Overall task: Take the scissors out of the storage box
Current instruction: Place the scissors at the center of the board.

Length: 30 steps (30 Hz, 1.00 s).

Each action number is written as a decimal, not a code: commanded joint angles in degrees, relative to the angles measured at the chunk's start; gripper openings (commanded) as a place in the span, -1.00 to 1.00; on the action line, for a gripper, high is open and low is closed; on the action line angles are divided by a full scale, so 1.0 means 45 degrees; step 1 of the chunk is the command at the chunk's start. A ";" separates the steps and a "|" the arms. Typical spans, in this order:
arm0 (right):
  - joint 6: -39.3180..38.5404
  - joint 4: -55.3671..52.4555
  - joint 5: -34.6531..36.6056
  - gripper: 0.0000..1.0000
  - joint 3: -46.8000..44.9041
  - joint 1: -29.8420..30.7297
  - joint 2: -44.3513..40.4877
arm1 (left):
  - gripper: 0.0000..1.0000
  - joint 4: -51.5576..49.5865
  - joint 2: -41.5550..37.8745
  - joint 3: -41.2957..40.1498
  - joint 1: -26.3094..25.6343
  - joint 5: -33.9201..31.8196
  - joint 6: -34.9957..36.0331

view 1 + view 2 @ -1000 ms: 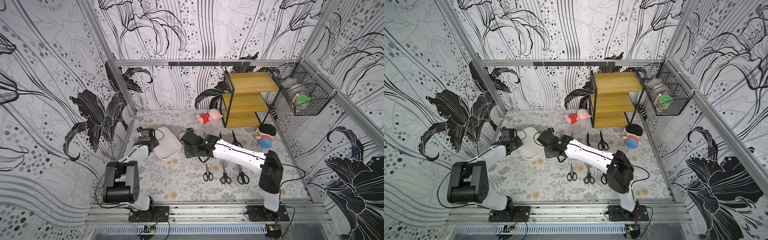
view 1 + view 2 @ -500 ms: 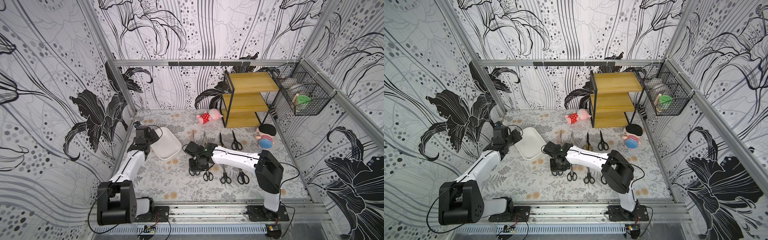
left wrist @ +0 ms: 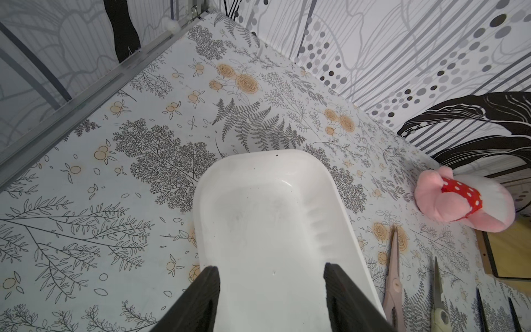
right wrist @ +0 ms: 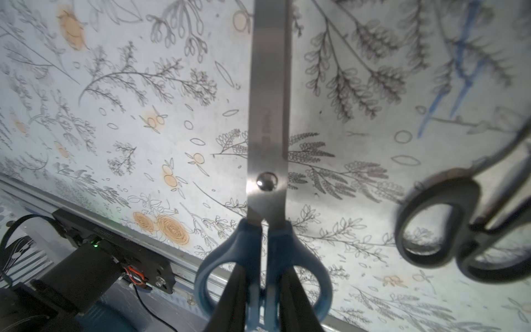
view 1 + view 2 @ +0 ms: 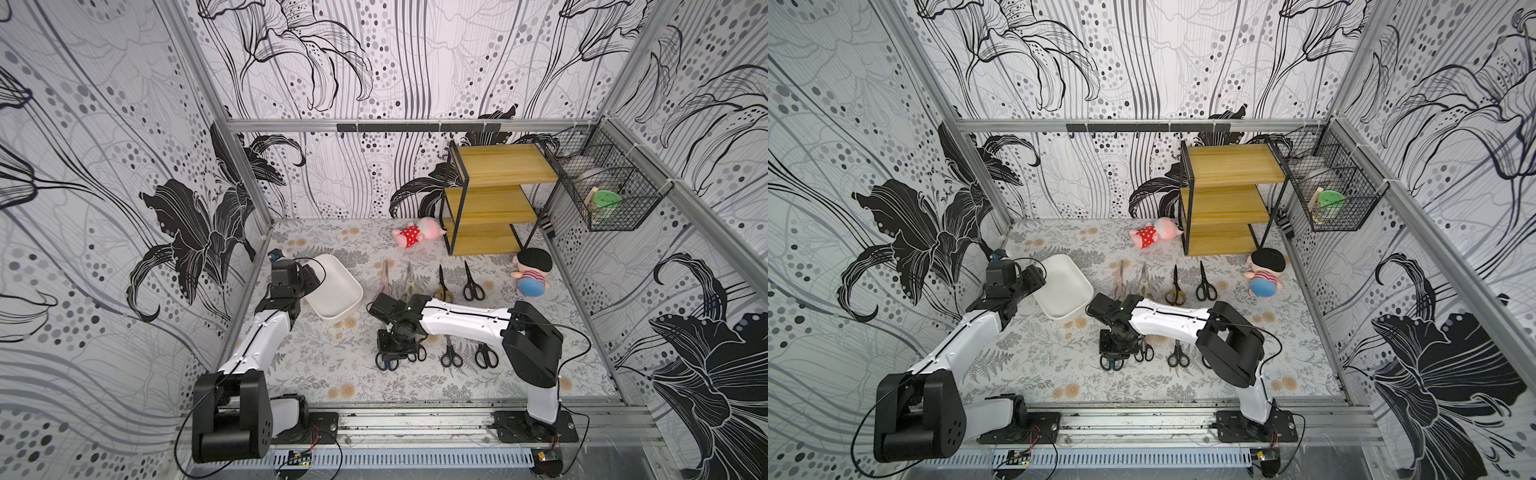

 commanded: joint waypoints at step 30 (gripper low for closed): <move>-0.3510 -0.0986 0.7333 -0.32 0.0237 -0.1450 -0.2158 | 0.27 0.2050 -0.0181 -0.0895 0.0072 0.0681 0.0706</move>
